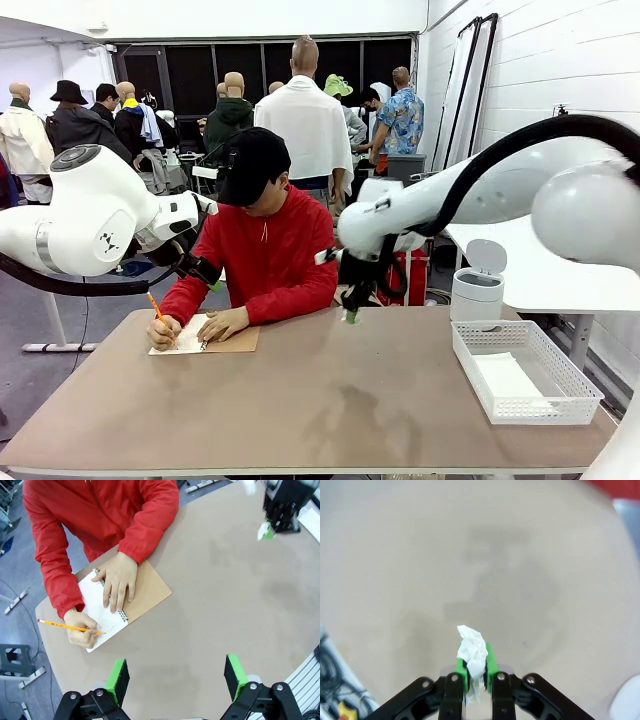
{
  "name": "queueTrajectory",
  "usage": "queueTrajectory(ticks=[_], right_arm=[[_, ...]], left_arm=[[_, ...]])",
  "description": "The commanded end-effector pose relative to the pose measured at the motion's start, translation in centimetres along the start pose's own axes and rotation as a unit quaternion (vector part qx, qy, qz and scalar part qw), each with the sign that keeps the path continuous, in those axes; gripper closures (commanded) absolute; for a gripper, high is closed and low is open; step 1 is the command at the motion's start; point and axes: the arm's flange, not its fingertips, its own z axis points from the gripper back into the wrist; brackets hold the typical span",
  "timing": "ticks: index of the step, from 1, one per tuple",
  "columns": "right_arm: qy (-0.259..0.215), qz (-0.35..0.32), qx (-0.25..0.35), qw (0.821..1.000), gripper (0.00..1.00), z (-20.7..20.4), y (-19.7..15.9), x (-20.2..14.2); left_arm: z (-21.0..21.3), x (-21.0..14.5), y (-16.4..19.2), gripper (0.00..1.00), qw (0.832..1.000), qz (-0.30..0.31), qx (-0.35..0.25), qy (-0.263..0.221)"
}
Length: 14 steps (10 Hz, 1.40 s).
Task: Sort the paper based on its condition.
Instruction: If a person hands you a paper, place it in the Organizing basket , and if it's crumpled, put it in the Trash can.
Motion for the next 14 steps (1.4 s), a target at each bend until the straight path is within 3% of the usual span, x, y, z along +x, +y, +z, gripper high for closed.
queueTrajectory(ticks=[1,5,7,8,12,14], right_arm=[[-0.019,-0.083,-0.03,0.996,0.94,2.2,-2.1,-4.6],[-0.024,-0.206,-0.081,0.975,0.94,5.3,-7.3,-9.3],[-0.038,-0.196,-0.075,0.977,0.94,5.6,-6.4,-9.5],[-0.025,-0.197,-0.066,0.978,0.94,6.0,-8.5,-9.8],[-0.027,-0.199,-0.067,0.977,0.94,5.9,-8.2,-9.7],[-0.039,-0.277,-0.159,0.947,0.94,5.9,-9.8,-8.7]], left_arm=[[0.0,0.0,0.0,0.0,1.0,0.0,0.0,-0.002],[0.0,0.0,0.0,0.0,1.0,0.0,0.0,-0.002],[0.0,0.0,0.0,0.0,1.0,0.0,0.0,-0.002],[0.0,0.0,0.0,0.0,1.0,0.0,0.0,-0.002],[0.0,0.0,0.0,0.0,1.0,0.0,0.0,-0.002],[0.0,0.0,0.0,0.0,1.0,0.0,0.0,-0.002]])
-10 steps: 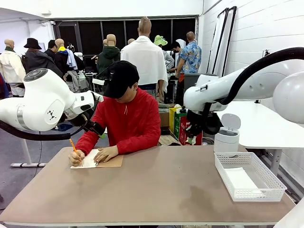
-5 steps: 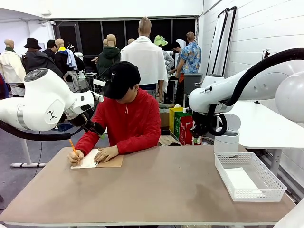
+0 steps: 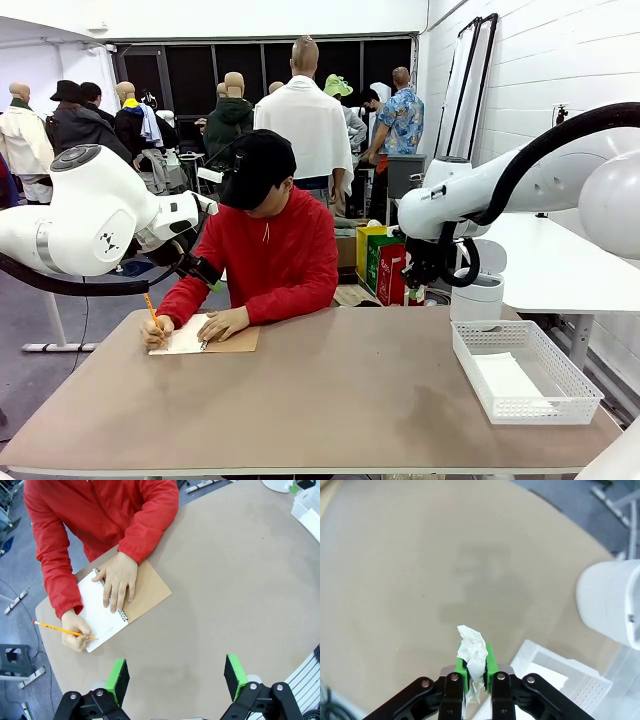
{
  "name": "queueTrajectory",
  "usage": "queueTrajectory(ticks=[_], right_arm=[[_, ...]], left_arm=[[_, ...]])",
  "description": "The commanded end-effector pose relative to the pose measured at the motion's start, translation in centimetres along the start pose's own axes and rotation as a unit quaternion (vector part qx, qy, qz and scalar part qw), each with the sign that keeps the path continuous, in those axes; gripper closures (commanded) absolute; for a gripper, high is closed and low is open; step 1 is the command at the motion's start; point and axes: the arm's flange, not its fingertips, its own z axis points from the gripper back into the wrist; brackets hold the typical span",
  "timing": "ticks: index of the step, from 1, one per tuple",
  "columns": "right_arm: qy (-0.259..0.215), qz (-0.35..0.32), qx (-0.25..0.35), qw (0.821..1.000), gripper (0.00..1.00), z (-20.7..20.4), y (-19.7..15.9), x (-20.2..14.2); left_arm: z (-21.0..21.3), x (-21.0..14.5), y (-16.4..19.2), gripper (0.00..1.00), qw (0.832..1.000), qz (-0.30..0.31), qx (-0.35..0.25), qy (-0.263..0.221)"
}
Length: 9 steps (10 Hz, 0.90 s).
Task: Sort the paper based on its condition.
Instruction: If a person hands you a paper, place it in the Organizing basket , and if it's crumpled, put it in the Trash can.
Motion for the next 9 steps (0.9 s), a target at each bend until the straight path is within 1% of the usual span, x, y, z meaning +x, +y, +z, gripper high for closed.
queueTrajectory(ticks=[1,3,4,5,7,9], right_arm=[[-0.014,-0.072,-0.081,0.994,0.94,-0.2,-1.4,1.4],[-0.027,-0.137,-0.121,0.983,0.94,0.1,-4.1,1.9],[-0.034,-0.158,-0.132,0.978,0.94,0.3,-5.5,2.1],[-0.039,-0.184,-0.151,0.971,0.94,0.6,-6.9,2.1],[-0.061,-0.243,-0.186,0.95,0.94,0.5,-9.4,2.3],[-0.076,-0.282,-0.196,0.936,0.94,-0.7,-11.3,2.8]], left_arm=[[0.0,0.0,0.1,0.0,1.0,0.001,0.0,-0.002],[0.0,0.0,0.1,0.0,1.0,0.001,0.0,-0.002],[0.0,0.0,0.1,0.0,1.0,0.001,0.0,-0.002],[0.0,0.0,0.1,0.0,1.0,0.001,0.0,-0.002],[0.0,0.0,0.1,0.0,1.0,0.001,0.0,-0.002],[0.0,0.0,0.1,0.0,1.0,0.001,0.0,-0.002]])
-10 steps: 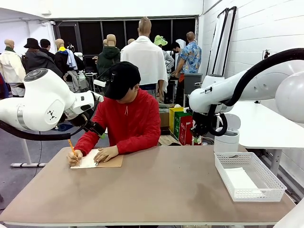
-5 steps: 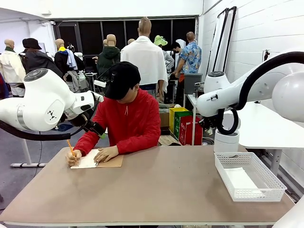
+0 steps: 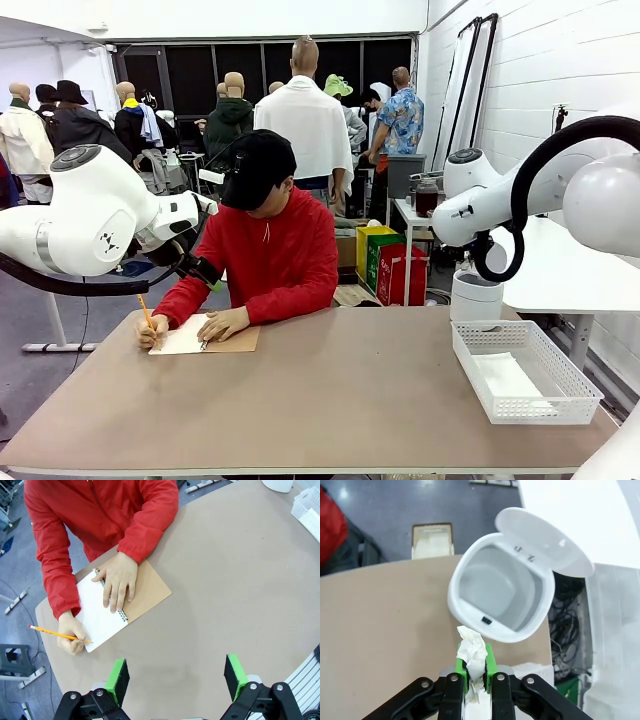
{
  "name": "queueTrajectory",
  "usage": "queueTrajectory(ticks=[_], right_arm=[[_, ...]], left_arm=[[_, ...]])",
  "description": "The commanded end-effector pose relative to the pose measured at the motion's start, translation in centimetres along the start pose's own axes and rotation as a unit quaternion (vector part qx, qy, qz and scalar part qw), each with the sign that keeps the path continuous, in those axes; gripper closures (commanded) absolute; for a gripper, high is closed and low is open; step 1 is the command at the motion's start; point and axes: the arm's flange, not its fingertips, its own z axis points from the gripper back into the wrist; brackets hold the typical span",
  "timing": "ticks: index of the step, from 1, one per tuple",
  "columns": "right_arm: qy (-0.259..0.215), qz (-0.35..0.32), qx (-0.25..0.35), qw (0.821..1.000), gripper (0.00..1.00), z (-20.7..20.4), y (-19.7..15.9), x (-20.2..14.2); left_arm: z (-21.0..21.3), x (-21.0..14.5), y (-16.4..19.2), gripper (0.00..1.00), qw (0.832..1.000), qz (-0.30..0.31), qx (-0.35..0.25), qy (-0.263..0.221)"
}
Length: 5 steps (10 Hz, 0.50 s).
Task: Sort the paper based on its condition.
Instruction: If a person hands you a paper, place it in the Organizing basket , and if it's crumpled, put it in the Trash can.
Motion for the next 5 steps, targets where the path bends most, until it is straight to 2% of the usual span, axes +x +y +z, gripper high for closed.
queueTrajectory(ticks=[1,5], right_arm=[[-0.022,-0.036,-0.025,0.999,0.94,-2.2,0.9,0.9],[-0.055,-0.075,-0.055,0.994,0.94,-5.1,-0.5,1.8]], left_arm=[[0.0,0.0,0.1,0.0,1.0,0.001,0.0,-0.002],[0.0,0.0,0.1,0.0,1.0,0.001,0.0,-0.002]])
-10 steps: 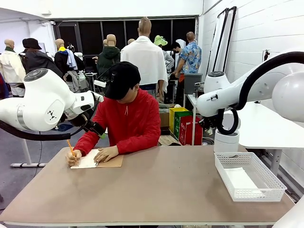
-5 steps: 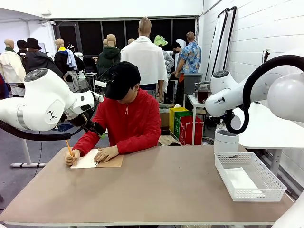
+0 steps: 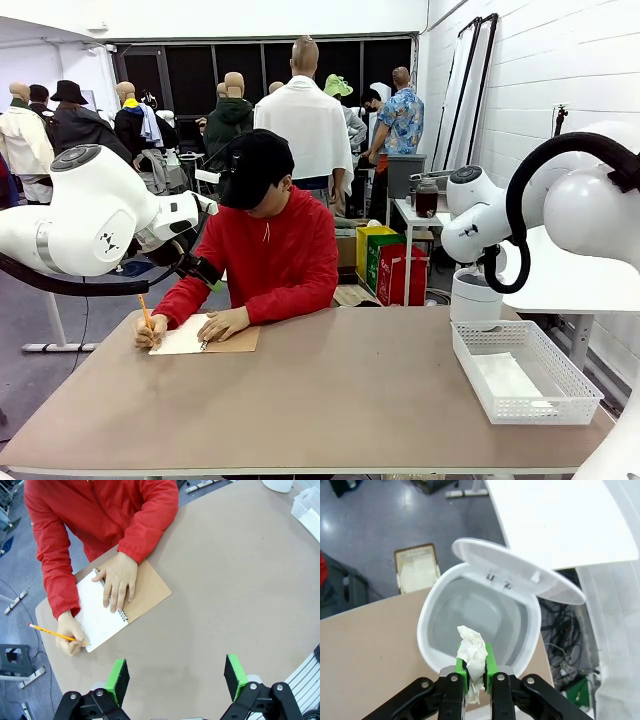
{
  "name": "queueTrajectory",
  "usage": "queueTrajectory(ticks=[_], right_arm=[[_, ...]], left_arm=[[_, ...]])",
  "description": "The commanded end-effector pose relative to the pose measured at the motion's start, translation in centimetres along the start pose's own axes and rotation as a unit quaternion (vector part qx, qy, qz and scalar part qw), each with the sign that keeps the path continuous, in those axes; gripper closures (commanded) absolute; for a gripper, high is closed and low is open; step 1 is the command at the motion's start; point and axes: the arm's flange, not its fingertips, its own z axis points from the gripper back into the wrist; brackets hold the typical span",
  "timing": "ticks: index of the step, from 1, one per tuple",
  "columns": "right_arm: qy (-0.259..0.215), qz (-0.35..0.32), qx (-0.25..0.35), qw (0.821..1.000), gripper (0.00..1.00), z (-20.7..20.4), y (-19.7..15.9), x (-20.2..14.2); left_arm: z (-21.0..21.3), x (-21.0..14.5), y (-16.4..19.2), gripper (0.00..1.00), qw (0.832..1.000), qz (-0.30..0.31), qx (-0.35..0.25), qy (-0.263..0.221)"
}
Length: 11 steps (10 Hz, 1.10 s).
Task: Sort the paper based on its condition.
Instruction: If a person hands you a paper, place it in the Organizing basket , and if it's crumpled, put it in the Trash can.
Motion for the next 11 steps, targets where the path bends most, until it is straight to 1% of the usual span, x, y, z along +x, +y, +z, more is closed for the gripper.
queueTrajectory(ticks=[1,3,4,6,7,11], right_arm=[[-0.019,-0.017,-0.024,0.999,0.94,-0.9,0.7,0.0],[-0.017,-0.031,-0.022,0.999,0.94,-1.7,0.3,0.0],[-0.024,-0.044,-0.028,0.998,0.94,-2.0,0.2,0.1],[-0.029,-0.043,-0.033,0.998,0.94,-2.5,0.0,0.2],[-0.027,-0.043,-0.033,0.998,0.9,-2.8,0.0,0.2],[-0.017,-0.042,-0.028,0.999,0.12,-3.2,0.2,0.1]], left_arm=[[0.0,0.0,0.1,0.0,1.0,0.001,0.0,-0.002],[0.0,0.0,0.1,0.0,1.0,0.001,0.0,-0.002],[0.0,0.0,0.1,0.0,1.0,0.001,0.0,-0.002],[0.0,0.0,0.1,0.0,1.0,0.001,0.0,-0.002],[0.0,0.0,0.1,0.0,1.0,0.001,0.0,-0.002],[0.0,0.0,0.1,0.0,1.0,0.001,0.0,-0.002]])
